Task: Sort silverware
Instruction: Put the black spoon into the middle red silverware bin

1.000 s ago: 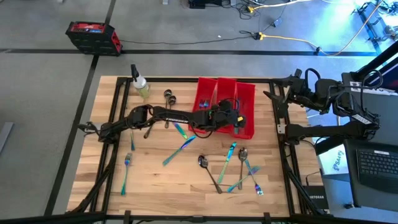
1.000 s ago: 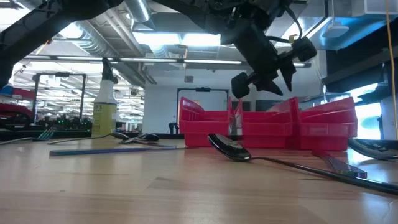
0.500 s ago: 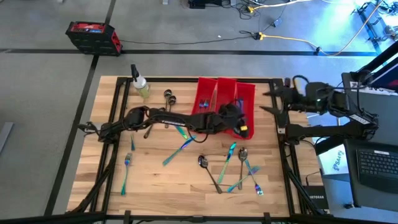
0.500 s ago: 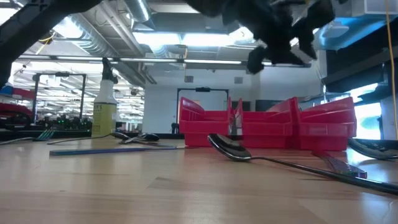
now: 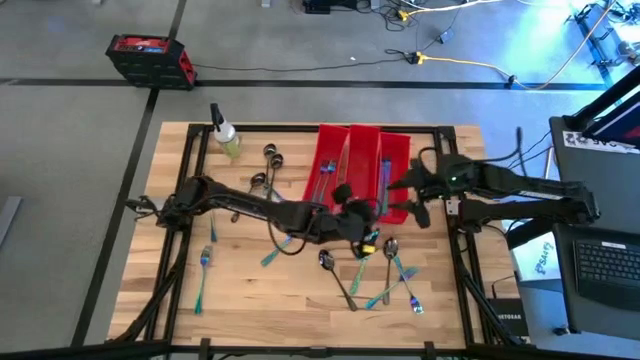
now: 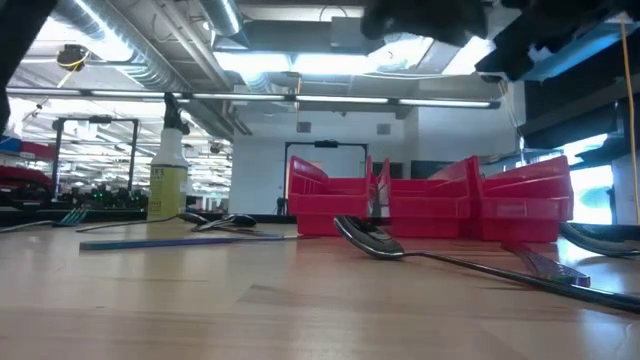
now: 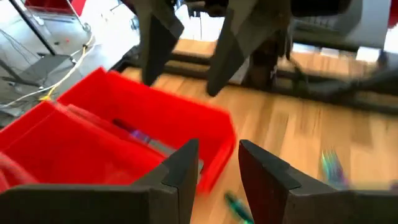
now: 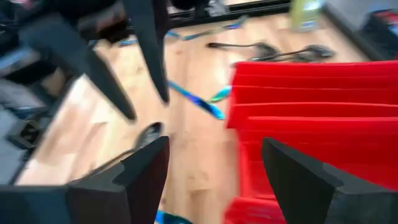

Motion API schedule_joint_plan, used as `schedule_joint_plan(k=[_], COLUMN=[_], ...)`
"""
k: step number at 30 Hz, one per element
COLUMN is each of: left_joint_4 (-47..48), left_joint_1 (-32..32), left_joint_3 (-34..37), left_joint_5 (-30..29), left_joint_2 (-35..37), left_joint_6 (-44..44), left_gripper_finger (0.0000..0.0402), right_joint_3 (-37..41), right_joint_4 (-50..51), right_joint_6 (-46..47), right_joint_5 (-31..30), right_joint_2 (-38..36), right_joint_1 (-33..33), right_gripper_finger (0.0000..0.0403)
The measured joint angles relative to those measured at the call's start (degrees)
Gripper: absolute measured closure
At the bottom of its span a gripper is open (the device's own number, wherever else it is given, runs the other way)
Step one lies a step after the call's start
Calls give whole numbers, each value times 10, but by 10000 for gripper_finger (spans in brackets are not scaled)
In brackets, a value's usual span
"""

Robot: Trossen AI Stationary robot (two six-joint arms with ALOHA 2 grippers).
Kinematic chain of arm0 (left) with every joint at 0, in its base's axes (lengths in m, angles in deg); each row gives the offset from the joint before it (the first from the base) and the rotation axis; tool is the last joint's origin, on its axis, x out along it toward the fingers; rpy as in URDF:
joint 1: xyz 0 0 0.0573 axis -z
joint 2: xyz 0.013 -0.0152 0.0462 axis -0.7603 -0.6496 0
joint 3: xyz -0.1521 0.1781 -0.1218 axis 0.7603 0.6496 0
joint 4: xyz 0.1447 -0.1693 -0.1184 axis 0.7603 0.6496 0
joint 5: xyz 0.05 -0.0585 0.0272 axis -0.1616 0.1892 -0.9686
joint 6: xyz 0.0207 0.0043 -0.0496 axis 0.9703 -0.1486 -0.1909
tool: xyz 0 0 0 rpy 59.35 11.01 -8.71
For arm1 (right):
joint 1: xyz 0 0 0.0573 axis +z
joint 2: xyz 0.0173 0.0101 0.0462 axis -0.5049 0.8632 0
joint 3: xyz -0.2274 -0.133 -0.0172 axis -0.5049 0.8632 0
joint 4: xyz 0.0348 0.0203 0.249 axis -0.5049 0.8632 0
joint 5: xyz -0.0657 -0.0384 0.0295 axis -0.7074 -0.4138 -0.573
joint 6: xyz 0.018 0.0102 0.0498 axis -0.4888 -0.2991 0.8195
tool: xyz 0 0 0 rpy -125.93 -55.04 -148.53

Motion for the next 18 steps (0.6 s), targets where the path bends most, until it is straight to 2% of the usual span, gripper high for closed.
schedule_joint_plan(k=[2, 5, 8, 11, 15, 18], left_joint_4=[2, -15, -60, -130, -200, -226], left_joint_1=[9, 16, 25, 35, 71, 115], left_joint_3=[32, 88, 159, 241, 337, 399], left_joint_5=[10, 83, 118, 152, 118, 97], left_joint_2=[33, 83, 125, 170, 213, 213], left_joint_6=[13, 41, 42, 27, 3, 34], left_gripper_finger=[300, 300, 300, 300, 312, 333], right_joint_3=[15, 22, 22, 22, 22, 22], right_joint_4=[-37, -70, -99, -167, -261, -320], right_joint_6=[2, -27, -83, -91, -117, -150], right_joint_5=[29, 43, 78, 109, 137, 129], right_joint_2=[20, 59, 111, 174, 260, 314], right_joint_1=[1, 15, 37, 61, 101, 131], right_gripper_finger=[164, 166, 180, 196, 209, 229])
